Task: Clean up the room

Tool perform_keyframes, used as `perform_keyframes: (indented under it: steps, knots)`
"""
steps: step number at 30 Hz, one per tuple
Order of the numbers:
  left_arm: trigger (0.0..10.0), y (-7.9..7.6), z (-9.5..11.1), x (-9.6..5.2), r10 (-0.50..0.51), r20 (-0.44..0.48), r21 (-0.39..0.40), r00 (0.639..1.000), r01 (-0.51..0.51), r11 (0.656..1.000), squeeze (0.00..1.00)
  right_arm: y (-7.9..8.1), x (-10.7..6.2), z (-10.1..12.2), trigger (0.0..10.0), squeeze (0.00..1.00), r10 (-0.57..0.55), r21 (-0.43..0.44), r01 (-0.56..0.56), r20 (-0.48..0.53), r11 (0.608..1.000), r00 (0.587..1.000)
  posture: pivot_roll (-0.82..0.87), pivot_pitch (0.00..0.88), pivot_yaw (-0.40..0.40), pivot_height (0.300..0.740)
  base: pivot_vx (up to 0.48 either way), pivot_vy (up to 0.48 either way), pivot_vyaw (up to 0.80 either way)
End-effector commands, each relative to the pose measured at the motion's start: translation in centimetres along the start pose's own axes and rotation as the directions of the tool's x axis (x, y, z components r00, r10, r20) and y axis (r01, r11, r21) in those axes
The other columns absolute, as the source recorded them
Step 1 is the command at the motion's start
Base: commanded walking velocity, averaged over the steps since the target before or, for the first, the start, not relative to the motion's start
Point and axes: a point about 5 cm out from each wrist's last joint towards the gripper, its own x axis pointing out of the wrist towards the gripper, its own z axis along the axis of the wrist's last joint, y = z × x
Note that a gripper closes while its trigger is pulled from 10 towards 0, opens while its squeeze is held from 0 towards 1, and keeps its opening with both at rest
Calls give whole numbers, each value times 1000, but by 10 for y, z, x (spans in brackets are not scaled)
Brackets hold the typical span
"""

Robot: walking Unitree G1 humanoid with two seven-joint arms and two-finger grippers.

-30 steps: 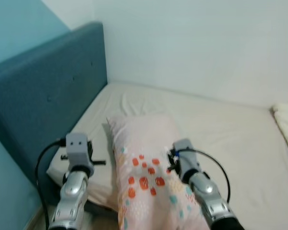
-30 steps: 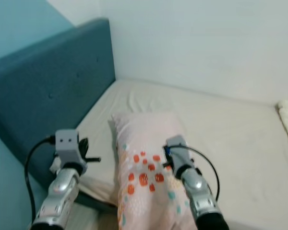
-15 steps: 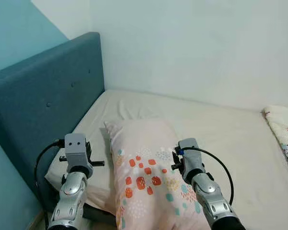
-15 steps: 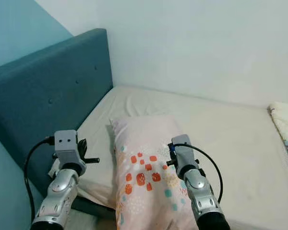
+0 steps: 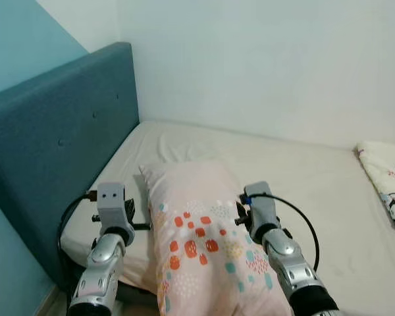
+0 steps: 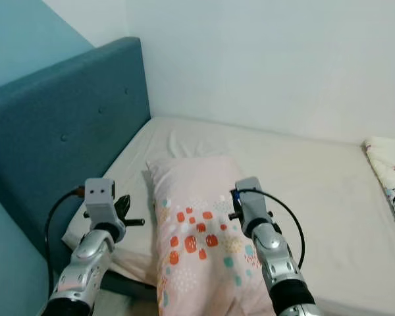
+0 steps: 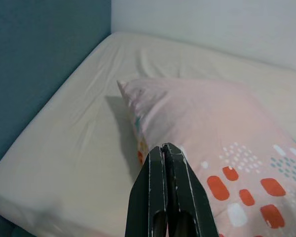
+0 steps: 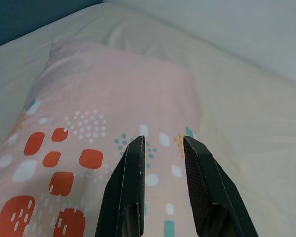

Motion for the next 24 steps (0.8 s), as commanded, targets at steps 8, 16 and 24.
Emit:
perform_keyframes:
  steps: [8, 16, 24]
  knots:
    - [10000, 5, -5, -1, 12, -32, 5, 999, -12, 1000, 0, -2, -1, -5, 10000, 0, -7, 13, 8, -24, 1000, 1000, 13, 5, -48, 615, 0, 0, 0]
    - [10000, 0, -2, 1, -18, -28, -2, 999, 18, 1000, 0, -1, -1, -5, 10000, 0, -8, 20, 8, -24, 1000, 1000, 11, 6, -42, 590, 0, 0, 0]
    - [10000, 3, 13, 13, -31, 7, -97, 1000, 31, 995, 0, -15, 8, 20, 10000, 0, -38, 47, 36, 46, 998, 998, 13, 20, -51, 580, 0, 0, 0]
